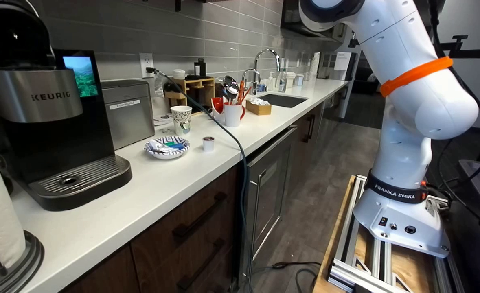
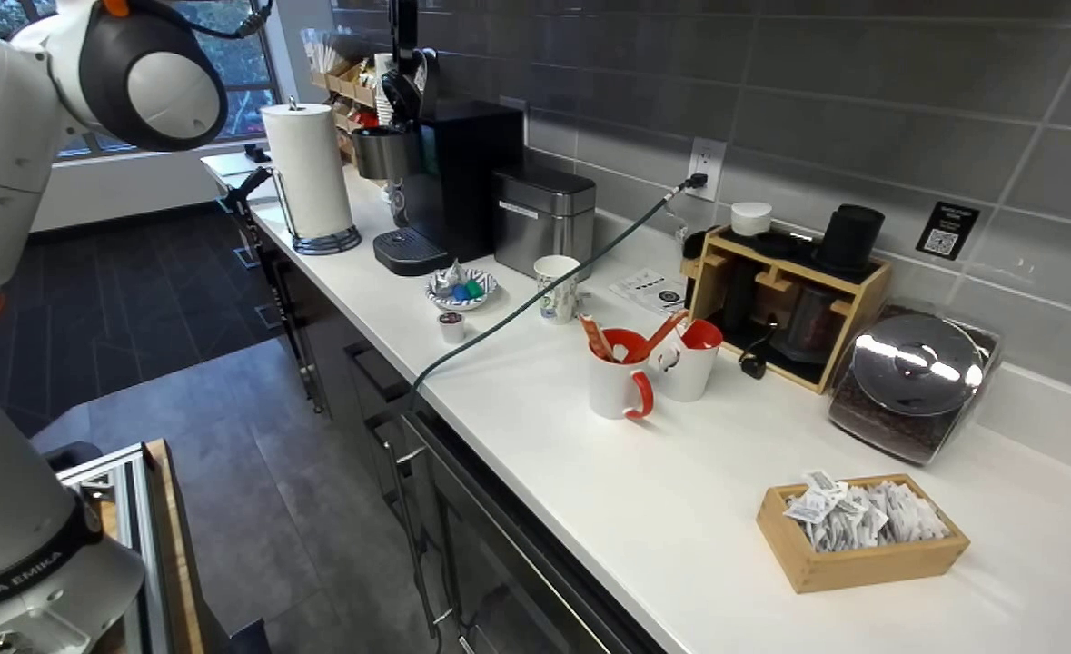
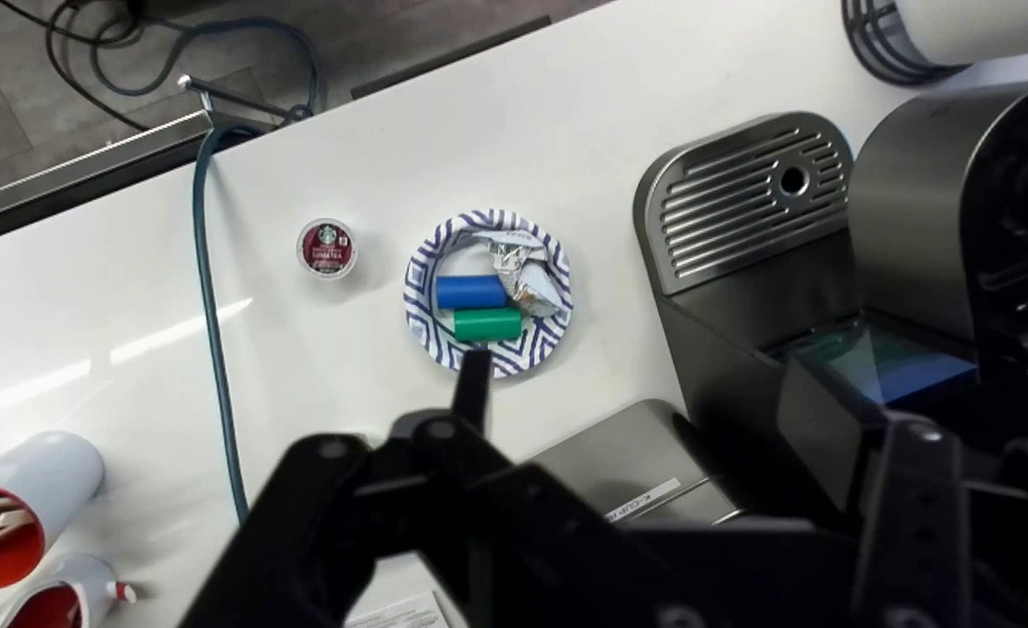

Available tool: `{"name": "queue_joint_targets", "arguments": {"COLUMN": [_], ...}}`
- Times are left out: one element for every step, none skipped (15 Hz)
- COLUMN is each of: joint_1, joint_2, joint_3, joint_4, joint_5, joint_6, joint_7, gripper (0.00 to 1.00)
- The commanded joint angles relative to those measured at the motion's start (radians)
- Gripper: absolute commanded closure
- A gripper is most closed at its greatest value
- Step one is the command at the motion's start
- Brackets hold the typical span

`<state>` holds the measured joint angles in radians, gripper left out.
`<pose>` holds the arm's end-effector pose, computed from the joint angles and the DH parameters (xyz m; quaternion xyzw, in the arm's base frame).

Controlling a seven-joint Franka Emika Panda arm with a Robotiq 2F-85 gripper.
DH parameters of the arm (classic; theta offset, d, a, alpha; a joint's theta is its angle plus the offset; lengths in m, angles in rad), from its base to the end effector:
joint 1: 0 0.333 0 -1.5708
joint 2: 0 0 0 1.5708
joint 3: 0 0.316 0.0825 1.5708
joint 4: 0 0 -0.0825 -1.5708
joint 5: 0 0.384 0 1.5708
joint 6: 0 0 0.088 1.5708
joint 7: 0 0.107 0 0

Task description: Remove the grey packet from the top cabinet

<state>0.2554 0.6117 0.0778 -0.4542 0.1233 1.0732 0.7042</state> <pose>0.6009 0.1990 0.6981 -0.9839 0.1617 0.0330 0.0690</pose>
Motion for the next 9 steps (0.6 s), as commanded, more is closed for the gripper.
{"name": "queue_joint_targets", "arguments": {"joint_1": [-0.002, 0.004, 0.018, 0.029, 0.039, 0.055, 0.064, 0.042, 0.049], "joint_2": [-0.039, -0.047, -0.056, -0.062, -0.068, -0.075, -0.081, -0.076, -0.085], "joint_3": [0.032, 0.033, 0.025, 0.022, 0.016, 0.008, 0.002, 0.011, 0.008], "joint_4": [-0.02, -0.025, -0.026, -0.022, -0.017, -0.01, -0.003, -0.029, -0.031], "joint_5": [0.045, 0.041, 0.012, -0.005, -0.024, -0.053, -0.071, -0.028, -0.042], "joint_6": [-0.108, -0.146, -0.185, -0.216, -0.238, -0.25, -0.24, -0.207, -0.206], "joint_7": [-0.041, -0.059, -0.096, -0.137, -0.175, -0.216, -0.232, -0.178, -0.198], "gripper": [0.0, 0.0, 0.0, 0.0, 0.0, 0.0, 0.0, 0.0, 0.0]}}
